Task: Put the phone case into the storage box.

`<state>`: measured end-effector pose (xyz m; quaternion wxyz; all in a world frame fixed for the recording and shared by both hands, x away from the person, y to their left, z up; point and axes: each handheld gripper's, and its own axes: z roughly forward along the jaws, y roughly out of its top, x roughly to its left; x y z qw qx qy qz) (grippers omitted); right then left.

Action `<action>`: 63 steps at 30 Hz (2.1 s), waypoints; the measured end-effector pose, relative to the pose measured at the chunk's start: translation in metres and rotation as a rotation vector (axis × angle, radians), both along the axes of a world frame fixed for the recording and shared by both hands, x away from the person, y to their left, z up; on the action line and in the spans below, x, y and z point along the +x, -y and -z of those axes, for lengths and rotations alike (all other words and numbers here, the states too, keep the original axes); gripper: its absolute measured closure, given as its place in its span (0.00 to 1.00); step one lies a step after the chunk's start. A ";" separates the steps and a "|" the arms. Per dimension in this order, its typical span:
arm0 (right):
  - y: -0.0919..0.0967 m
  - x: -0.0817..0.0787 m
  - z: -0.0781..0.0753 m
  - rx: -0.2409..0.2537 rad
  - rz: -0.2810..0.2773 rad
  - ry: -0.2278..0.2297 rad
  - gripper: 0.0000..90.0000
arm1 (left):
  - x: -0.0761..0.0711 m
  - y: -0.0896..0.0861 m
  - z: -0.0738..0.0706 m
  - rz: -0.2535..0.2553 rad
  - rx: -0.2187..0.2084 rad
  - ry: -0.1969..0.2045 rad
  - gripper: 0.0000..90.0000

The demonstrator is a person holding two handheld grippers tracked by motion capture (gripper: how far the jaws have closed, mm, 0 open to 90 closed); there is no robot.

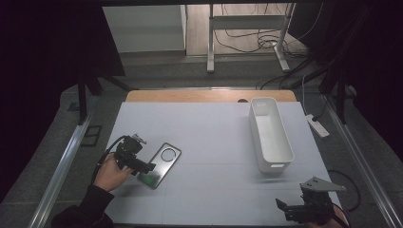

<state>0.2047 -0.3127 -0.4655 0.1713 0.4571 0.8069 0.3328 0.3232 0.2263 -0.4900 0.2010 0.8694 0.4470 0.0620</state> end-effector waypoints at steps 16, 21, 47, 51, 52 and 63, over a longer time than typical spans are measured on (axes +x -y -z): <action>0.000 0.001 0.001 -0.002 -0.002 -0.006 0.00 | 0.002 0.005 0.031 -0.024 0.042 -0.043 0.00; 0.000 0.001 0.001 -0.003 -0.003 -0.008 0.00 | 0.000 0.004 0.038 -0.029 0.039 -0.050 0.00; -0.002 0.001 0.001 -0.016 -0.015 -0.018 0.00 | -0.001 -0.007 0.026 -0.040 -0.019 -0.068 0.71; -0.002 0.001 0.001 -0.015 -0.015 -0.018 0.00 | 0.001 -0.005 0.025 -0.037 -0.043 -0.104 0.87; -0.002 0.001 0.001 -0.015 -0.016 -0.018 0.00 | 0.001 -0.005 0.025 -0.045 -0.040 -0.107 0.89; -0.002 0.001 0.001 -0.017 -0.017 -0.017 0.00 | 0.002 -0.006 0.024 -0.082 -0.043 -0.118 0.98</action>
